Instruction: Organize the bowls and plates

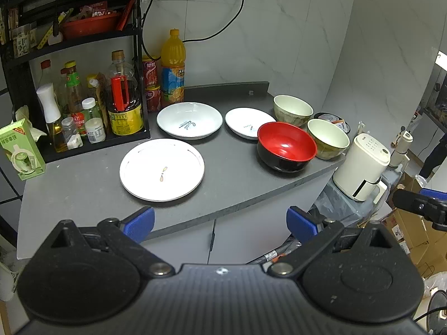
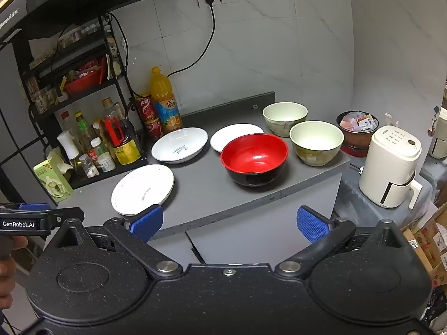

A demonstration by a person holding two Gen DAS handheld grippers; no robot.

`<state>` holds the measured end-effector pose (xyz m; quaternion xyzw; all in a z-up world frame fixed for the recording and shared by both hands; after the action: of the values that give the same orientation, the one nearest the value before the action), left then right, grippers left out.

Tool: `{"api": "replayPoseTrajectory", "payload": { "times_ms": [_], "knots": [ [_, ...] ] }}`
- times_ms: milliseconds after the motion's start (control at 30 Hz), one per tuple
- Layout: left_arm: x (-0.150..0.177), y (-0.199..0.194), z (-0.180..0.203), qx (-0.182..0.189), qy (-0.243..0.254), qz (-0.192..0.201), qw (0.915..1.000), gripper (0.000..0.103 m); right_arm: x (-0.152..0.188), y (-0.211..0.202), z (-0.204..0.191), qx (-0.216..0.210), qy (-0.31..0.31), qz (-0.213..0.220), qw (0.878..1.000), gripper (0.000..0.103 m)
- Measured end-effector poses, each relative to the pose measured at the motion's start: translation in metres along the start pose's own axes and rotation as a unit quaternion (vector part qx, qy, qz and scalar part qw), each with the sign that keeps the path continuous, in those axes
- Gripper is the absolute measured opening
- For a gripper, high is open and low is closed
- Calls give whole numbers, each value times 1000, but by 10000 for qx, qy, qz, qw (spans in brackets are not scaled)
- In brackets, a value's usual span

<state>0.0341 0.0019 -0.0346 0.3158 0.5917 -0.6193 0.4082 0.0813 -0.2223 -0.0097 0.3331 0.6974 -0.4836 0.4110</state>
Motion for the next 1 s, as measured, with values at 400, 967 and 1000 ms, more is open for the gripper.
{"api": "replayPoseTrajectory", "payload": {
  "times_ms": [400, 967, 1000],
  "knots": [
    [0, -5, 1, -101, -69, 40, 9999, 100, 3, 0, -1, -127, -12, -10, 9999, 103],
    [-2, -3, 9, -175, 2, -11, 9998, 100, 3, 1, 5, -237, -40, -58, 9997, 103],
    [-2, -3, 11, -194, 12, -22, 9998, 100, 3, 1, 6, -249, -38, -70, 9997, 103]
  ]
}}
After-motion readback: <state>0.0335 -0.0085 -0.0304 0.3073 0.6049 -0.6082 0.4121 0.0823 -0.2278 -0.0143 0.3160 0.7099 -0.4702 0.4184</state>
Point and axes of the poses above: each gripper's, at about its wrist camera, not at the fingertips, and y roughly the way its jaws point, z to its right, x to its underside, the point moved 5 cm from there along y, roughly the way its jaws point, and after that the axes turned 15 degrees about z, right-handed, at the moved point
